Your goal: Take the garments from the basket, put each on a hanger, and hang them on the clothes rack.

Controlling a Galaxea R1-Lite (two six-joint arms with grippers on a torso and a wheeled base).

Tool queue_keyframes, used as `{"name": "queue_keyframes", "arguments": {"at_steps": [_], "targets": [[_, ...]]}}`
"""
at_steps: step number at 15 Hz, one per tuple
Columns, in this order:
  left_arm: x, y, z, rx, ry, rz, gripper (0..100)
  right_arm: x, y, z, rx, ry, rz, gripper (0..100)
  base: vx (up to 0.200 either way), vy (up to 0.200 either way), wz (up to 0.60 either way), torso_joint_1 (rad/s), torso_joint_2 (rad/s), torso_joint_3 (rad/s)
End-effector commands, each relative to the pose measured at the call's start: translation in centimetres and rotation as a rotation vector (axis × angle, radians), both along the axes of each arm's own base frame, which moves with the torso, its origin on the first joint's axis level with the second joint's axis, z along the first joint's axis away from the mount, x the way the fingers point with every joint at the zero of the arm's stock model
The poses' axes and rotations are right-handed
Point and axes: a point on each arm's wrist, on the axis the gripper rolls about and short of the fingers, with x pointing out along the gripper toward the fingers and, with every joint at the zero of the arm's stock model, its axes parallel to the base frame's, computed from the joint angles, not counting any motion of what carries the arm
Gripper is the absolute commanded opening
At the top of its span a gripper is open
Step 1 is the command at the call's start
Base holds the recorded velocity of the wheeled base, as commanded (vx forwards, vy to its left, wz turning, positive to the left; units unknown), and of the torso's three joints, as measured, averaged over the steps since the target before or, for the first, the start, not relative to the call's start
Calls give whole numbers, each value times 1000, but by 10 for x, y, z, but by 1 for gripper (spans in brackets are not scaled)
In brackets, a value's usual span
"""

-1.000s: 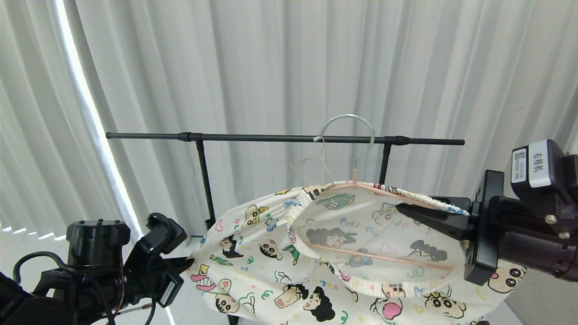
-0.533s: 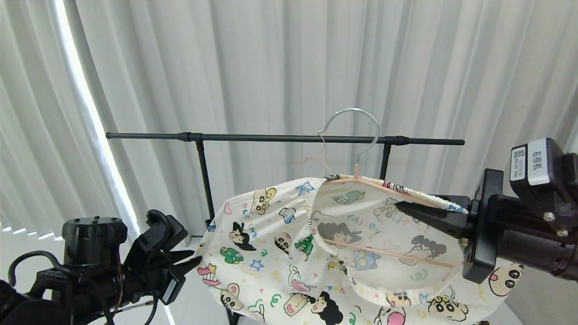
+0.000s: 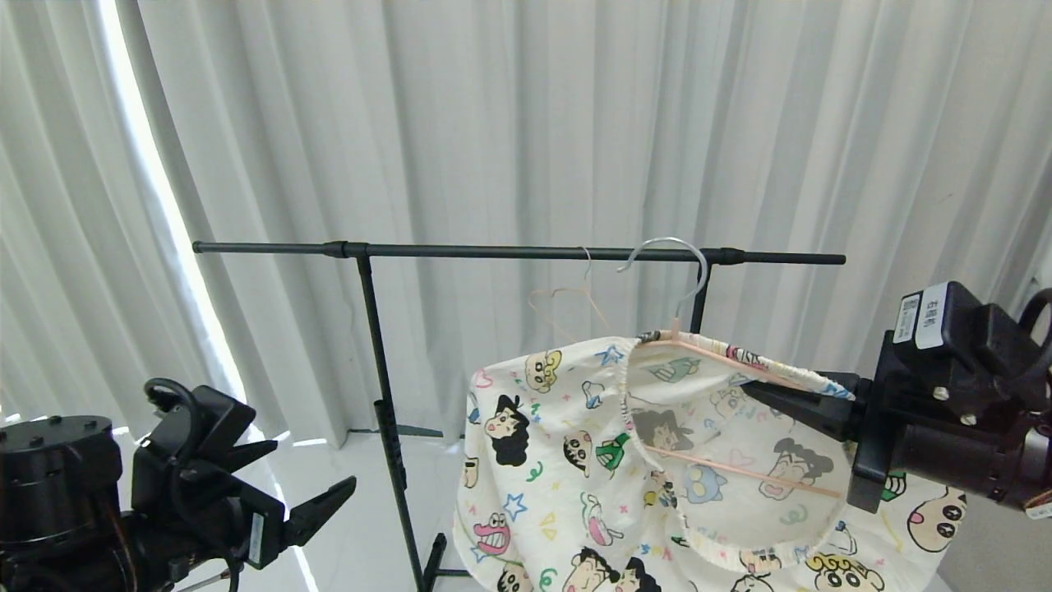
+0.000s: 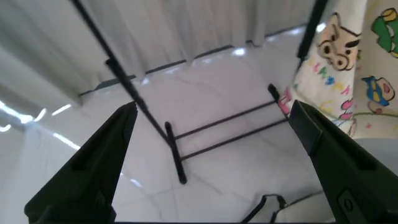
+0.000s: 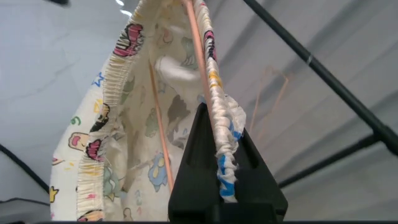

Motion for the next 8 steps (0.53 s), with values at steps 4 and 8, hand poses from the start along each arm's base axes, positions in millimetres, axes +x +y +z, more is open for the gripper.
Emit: {"name": "queue_keyframes", "arguments": {"at_steps": [4,8], "targets": [[-5,8,16,63,-89,298,100,-4,-22,-23,-53,53,-140,0,0,0,0,0,0,0],[-17,13,13,87,-90,453,100,-28,-40,-41,-70,87,-242,0,0,0,0,0,0,0]]}}
